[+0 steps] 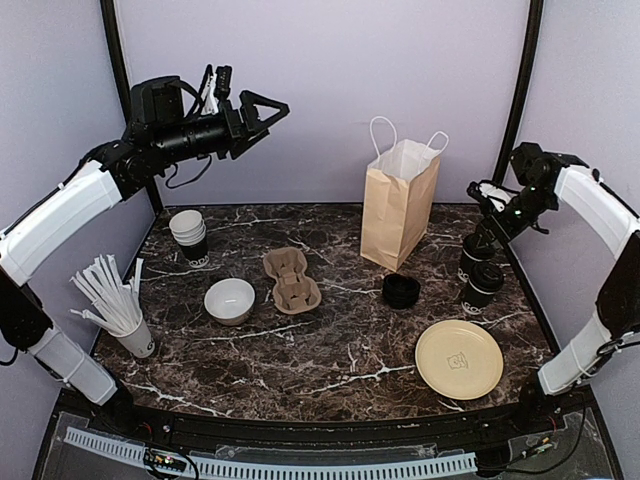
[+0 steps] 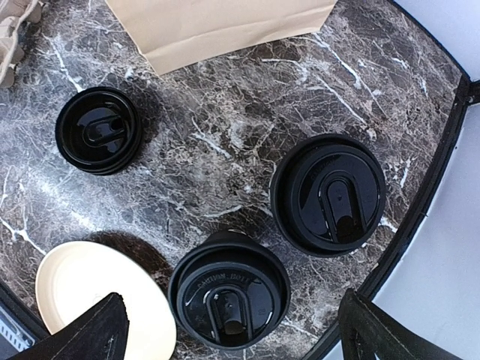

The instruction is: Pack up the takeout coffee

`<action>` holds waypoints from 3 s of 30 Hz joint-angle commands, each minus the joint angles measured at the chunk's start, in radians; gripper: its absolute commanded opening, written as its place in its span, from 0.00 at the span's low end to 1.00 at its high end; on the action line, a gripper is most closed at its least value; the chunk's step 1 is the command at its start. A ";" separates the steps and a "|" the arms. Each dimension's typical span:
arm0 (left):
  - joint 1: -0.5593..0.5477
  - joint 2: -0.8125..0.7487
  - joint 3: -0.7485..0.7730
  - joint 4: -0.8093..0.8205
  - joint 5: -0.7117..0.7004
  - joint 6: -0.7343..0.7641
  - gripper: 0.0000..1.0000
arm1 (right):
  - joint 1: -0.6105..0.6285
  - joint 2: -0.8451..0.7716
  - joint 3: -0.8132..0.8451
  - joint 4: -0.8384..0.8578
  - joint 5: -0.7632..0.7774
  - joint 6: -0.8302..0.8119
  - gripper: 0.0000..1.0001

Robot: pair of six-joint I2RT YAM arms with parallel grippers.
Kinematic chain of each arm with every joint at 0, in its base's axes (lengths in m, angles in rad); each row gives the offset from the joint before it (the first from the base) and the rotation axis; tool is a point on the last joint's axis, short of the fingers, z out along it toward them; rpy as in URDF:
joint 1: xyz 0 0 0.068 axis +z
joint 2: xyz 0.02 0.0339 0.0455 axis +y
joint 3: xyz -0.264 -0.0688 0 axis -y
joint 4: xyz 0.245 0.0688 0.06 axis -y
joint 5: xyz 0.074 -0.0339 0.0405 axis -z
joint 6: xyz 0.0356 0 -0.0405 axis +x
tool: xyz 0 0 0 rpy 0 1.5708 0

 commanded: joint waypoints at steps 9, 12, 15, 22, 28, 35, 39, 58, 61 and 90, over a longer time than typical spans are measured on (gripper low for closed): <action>-0.022 0.003 0.029 0.087 0.081 -0.018 0.99 | -0.006 -0.046 0.019 -0.018 -0.058 0.014 0.99; -0.022 -0.006 0.003 0.125 0.077 -0.022 0.99 | -0.008 -0.049 0.021 -0.019 -0.062 0.014 0.99; -0.022 -0.006 0.001 0.127 0.088 -0.021 0.99 | -0.006 -0.047 0.030 -0.017 -0.076 0.017 0.99; -0.021 -0.008 0.000 0.101 0.034 0.007 0.99 | -0.006 -0.035 0.073 -0.023 -0.109 0.022 0.99; -0.016 -0.020 -0.111 0.066 -0.154 0.356 0.99 | -0.006 0.001 0.185 0.008 -0.119 0.047 0.98; -0.016 -0.009 -0.222 0.069 -0.325 0.587 0.99 | -0.007 0.011 0.287 0.230 -0.243 0.145 0.99; -0.016 -0.020 -0.279 0.122 -0.454 0.609 0.99 | 0.003 0.081 0.400 0.281 -0.342 0.179 0.94; -0.016 -0.020 -0.280 -0.051 -0.219 0.590 0.89 | 0.097 0.413 0.752 0.356 -0.176 0.209 0.61; -0.016 -0.012 -0.280 -0.048 -0.194 0.580 0.87 | 0.096 0.404 0.718 0.362 -0.250 0.181 0.44; -0.016 0.024 -0.300 -0.150 -0.245 0.527 0.78 | 0.277 0.300 0.537 0.550 -0.421 0.163 0.00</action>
